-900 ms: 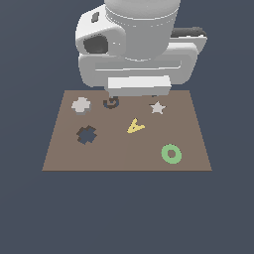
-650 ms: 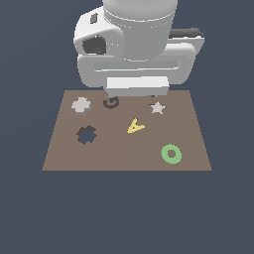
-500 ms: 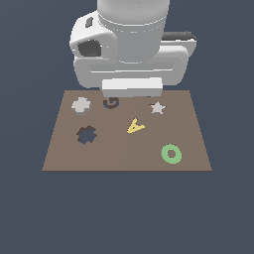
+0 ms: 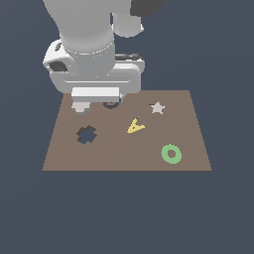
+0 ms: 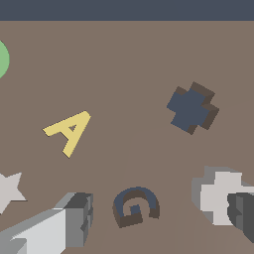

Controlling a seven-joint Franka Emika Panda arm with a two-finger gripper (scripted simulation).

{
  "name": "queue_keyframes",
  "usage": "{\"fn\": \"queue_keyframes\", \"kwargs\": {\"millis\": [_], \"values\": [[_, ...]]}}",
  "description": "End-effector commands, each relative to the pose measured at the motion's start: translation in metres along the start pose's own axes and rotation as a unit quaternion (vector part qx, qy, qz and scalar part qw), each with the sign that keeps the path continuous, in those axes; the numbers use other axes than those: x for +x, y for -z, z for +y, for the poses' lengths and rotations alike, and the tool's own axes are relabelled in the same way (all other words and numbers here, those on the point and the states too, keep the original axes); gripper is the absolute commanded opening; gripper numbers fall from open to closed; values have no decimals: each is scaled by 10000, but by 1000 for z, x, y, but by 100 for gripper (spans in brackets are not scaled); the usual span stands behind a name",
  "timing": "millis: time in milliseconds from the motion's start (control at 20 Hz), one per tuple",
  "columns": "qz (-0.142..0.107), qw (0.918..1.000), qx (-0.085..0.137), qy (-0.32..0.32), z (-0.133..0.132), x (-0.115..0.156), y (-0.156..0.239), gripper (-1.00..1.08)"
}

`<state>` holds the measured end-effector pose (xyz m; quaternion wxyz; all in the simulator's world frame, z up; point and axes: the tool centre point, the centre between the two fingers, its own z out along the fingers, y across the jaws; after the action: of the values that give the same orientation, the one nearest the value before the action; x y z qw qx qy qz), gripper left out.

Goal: Insert a designated object into the corresponding slot on a board.

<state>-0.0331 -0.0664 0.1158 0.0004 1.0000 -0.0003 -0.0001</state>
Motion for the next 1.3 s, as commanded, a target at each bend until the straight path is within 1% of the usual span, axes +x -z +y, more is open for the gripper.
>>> {"fn": "queue_keyframes", "kwargs": {"millis": [0, 250, 500, 850, 1250], "values": [[-1, 10000, -4, -64, 25, -10, -17, 100], [0, 9999, -5, -161, 66, -26, -46, 100], [1, 9998, -2, -215, 88, -34, -63, 100], [-6, 9997, 1, -232, 92, -35, -67, 100], [-1, 9997, 3, -227, 93, -35, -86, 100]]}}
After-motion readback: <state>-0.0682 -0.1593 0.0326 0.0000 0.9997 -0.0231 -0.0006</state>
